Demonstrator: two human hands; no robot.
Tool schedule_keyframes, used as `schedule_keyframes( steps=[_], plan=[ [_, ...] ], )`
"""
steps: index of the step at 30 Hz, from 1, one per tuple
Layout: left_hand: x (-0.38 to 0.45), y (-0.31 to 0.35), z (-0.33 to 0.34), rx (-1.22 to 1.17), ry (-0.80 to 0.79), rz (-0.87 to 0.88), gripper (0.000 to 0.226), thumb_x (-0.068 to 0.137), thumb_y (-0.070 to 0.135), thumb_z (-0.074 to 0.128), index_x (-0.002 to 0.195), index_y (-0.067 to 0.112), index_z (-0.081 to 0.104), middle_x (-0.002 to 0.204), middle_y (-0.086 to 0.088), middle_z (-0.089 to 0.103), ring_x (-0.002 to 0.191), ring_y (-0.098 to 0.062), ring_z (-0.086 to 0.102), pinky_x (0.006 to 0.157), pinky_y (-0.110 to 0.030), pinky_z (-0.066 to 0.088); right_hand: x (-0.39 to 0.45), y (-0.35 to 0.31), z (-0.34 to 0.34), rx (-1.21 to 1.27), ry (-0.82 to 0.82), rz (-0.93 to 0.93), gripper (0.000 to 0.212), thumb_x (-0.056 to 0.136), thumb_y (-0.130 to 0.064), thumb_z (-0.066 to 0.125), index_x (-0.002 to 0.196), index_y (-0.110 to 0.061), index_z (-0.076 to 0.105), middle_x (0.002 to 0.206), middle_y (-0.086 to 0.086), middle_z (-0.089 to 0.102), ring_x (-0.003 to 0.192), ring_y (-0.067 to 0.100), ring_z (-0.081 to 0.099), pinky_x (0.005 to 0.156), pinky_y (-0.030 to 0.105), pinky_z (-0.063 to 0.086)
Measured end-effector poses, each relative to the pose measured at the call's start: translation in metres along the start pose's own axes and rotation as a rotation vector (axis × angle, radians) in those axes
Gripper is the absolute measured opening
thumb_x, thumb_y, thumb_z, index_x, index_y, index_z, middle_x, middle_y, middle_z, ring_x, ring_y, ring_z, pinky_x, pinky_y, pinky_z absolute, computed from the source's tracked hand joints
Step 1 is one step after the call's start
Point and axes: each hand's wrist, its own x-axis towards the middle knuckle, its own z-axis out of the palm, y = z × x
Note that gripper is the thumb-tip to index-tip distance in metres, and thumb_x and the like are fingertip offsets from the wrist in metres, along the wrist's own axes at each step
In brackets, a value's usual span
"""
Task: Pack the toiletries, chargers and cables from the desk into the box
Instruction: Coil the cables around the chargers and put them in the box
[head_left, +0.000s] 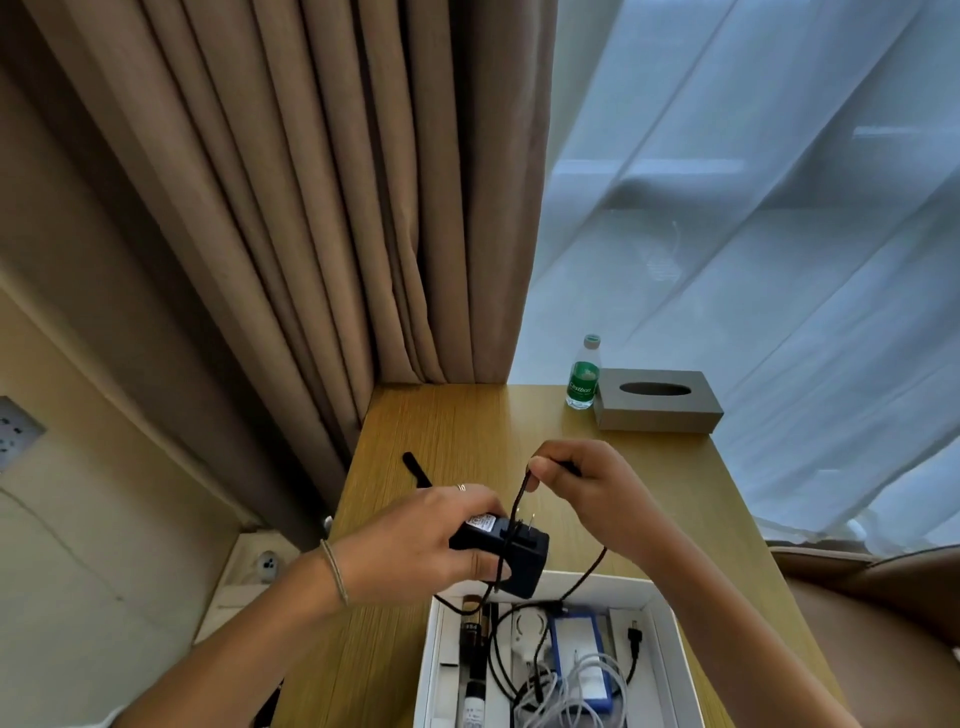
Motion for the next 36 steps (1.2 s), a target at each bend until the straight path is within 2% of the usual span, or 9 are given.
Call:
schedule_keyframes(
  steps=[7,10,13,16,20,22,26,32,36],
  plan=[
    [-0.01,0.0,-0.006,-0.146,0.012,0.02,0.019,0.093,0.038,0.068,0.108,0.032,0.058,0.093,0.012,0.061,0.079,-0.008,0.058,0.07,-0.033,0.051,-0.009,0.014,0.019,0.17,0.005,0.026,0.03,0.099,-0.03,0.056,0.073,-0.031,0.07,0.057,-0.009,0.048,0.054,0.009,0.041,0.055,0.023,0.035],
    [-0.01,-0.001,-0.008,-0.224,0.022,0.04,0.016,0.096,0.031,0.065,0.11,0.031,0.058,0.092,0.016,0.061,0.08,-0.004,0.058,0.07,-0.021,0.046,-0.012,0.019,0.029,0.251,-0.03,0.061,0.03,0.097,-0.034,0.054,0.07,-0.031,0.066,0.064,0.005,0.049,0.061,0.021,0.043,0.064,0.036,0.036],
    [-0.01,-0.002,-0.011,-0.377,0.043,0.027,0.018,0.097,0.022,0.064,0.115,0.023,0.062,0.094,0.013,0.065,0.082,-0.003,0.061,0.069,-0.018,0.049,-0.018,0.029,0.041,0.315,-0.06,0.137,0.029,0.103,-0.023,0.05,0.084,-0.016,0.072,0.072,0.026,0.056,0.066,0.032,0.048,0.066,0.044,0.042],
    [-0.007,-0.004,-0.01,-0.594,0.133,-0.057,0.027,0.091,0.016,0.069,0.117,0.01,0.066,0.105,-0.008,0.069,0.089,-0.018,0.068,0.071,-0.027,0.056,-0.03,0.035,0.055,0.307,-0.061,0.21,0.036,0.105,-0.017,0.047,0.08,-0.023,0.072,0.058,-0.006,0.055,0.054,0.01,0.045,0.056,0.027,0.038],
    [0.002,-0.008,-0.001,-0.79,0.315,-0.219,0.028,0.088,0.005,0.07,0.116,0.002,0.068,0.113,-0.022,0.07,0.1,-0.027,0.072,0.082,-0.041,0.062,-0.045,0.022,0.075,0.136,-0.129,0.281,0.032,0.106,-0.029,0.044,0.084,-0.02,0.067,0.056,-0.012,0.046,0.051,0.003,0.039,0.055,0.023,0.034],
    [0.005,-0.01,0.005,-0.618,0.412,-0.285,0.022,0.086,0.005,0.075,0.108,0.008,0.072,0.103,-0.014,0.073,0.093,-0.023,0.073,0.081,-0.039,0.062,-0.05,0.011,0.074,-0.05,-0.181,0.253,0.031,0.107,-0.032,0.042,0.092,-0.022,0.068,0.06,-0.011,0.049,0.05,0.002,0.04,0.054,0.023,0.035],
    [0.002,-0.015,0.012,-0.054,0.521,-0.298,0.021,0.075,0.025,0.086,0.092,0.028,0.074,0.082,0.013,0.072,0.078,-0.001,0.067,0.064,-0.016,0.053,-0.053,-0.017,0.053,-0.317,-0.237,0.166,0.028,0.106,-0.029,0.04,0.091,-0.026,0.062,0.067,-0.01,0.055,0.056,0.004,0.046,0.06,0.027,0.042],
    [-0.001,-0.016,0.014,0.212,0.274,-0.14,0.029,0.077,0.035,0.081,0.104,0.034,0.069,0.089,0.023,0.062,0.085,0.004,0.058,0.068,-0.013,0.045,-0.041,-0.042,0.012,-0.453,-0.145,0.045,0.023,0.105,-0.025,0.044,0.086,-0.022,0.057,0.069,-0.007,0.058,0.06,0.012,0.051,0.062,0.036,0.049],
    [-0.003,-0.015,0.016,0.193,0.147,-0.063,0.036,0.077,0.035,0.08,0.11,0.038,0.066,0.095,0.027,0.062,0.093,0.009,0.057,0.075,-0.014,0.047,-0.029,-0.038,-0.006,-0.404,-0.096,0.015,0.025,0.102,-0.028,0.05,0.08,-0.032,0.059,0.07,-0.002,0.064,0.061,0.013,0.056,0.062,0.033,0.049]
  ],
)
